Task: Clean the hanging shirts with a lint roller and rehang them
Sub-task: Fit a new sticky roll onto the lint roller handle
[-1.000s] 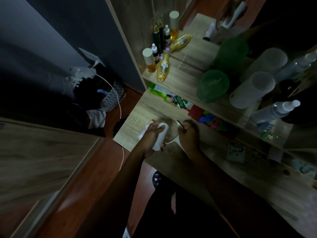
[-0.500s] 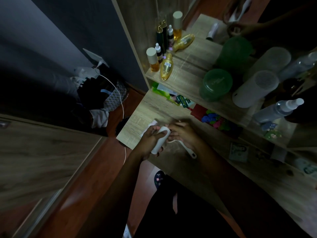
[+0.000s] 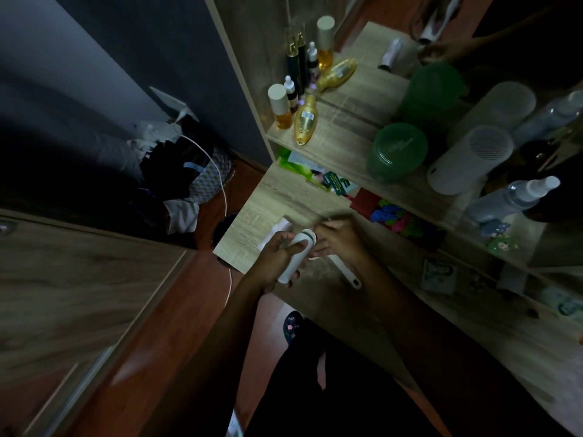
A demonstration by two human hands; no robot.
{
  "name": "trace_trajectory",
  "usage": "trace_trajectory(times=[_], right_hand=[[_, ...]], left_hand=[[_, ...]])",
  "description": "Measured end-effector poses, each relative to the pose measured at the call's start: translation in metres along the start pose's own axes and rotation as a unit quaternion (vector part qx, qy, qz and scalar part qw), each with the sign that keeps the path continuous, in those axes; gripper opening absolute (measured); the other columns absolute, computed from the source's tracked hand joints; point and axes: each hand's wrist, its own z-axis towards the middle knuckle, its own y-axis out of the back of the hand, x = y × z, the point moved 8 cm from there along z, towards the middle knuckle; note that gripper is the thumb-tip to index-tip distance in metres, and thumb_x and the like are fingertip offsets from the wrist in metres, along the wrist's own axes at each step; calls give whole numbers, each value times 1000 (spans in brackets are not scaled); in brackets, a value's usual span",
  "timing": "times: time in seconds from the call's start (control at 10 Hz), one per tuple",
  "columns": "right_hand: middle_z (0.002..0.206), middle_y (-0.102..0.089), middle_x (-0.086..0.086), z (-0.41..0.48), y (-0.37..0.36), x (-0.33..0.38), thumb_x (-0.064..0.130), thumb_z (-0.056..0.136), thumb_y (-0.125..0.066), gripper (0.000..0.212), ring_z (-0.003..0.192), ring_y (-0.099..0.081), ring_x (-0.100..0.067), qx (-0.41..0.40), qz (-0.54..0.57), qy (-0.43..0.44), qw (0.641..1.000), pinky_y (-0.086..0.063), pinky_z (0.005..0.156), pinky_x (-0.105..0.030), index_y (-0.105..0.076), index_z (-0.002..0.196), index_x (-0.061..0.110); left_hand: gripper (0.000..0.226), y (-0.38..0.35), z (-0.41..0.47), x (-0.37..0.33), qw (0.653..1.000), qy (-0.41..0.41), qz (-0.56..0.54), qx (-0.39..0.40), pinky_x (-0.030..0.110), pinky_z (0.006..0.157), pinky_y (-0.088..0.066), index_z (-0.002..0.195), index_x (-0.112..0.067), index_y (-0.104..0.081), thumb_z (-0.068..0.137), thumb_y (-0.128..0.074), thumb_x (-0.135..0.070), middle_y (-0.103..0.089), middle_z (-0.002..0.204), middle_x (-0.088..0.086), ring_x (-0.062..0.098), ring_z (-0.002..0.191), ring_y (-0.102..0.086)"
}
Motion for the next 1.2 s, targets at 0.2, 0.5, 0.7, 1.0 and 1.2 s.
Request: trace_trajectory(times=[0.2, 0.5, 0.7, 1.0, 1.2], right_hand=[[111, -62, -39, 0, 7, 2, 7, 96, -57, 15, 106, -61, -51, -21, -40, 94, 995, -52, 91, -56, -67, 90, -3], [96, -74, -18, 19, 25, 26, 12, 94, -62, 18, 83, -71, -23, -197, -192, 201, 940, -60, 76, -33, -71, 99, -1], [100, -71, -13, 26, 5, 47, 28, 101, -47, 30, 94, -66, -30, -206, -551, 252, 768, -48, 84, -40, -70, 105, 9], [85, -72, -10, 69, 15, 5, 43, 103, -26, 60, 83, -68, -28, -187, -636, 281, 694, -56, 81, -43, -74, 85, 12], [92, -75, -4, 4, 6, 33, 15, 84, -73, 8, 88, -68, -19, -292, -456, 428, 724, -43, 92, -27, -76, 91, 12]], left_hand=[[39, 2, 7, -2, 1000, -6, -1, -12, 22, 39, -41, 121, -20, -55, 87, -72, -32, -63, 92, 21, 23, 45, -57], [40, 7, 18, 4, 999, 16, -24, -29, 24, 38, -43, 132, -26, -48, 95, -60, -34, -61, 106, 26, 22, 52, -59], [30, 8, 25, 3, 997, 48, -47, -33, 24, 48, -44, 128, -14, -55, 101, -49, -28, -58, 101, 22, 23, 63, -55], [39, 4, 15, 3, 976, 80, -202, -32, 27, 45, -49, 127, -5, -50, 98, -53, -30, -59, 93, 19, 21, 56, -58], [45, 5, 13, -12, 963, 38, -265, -42, 27, 50, -52, 139, -4, -43, 99, -50, -25, -58, 86, 18, 23, 61, -58]])
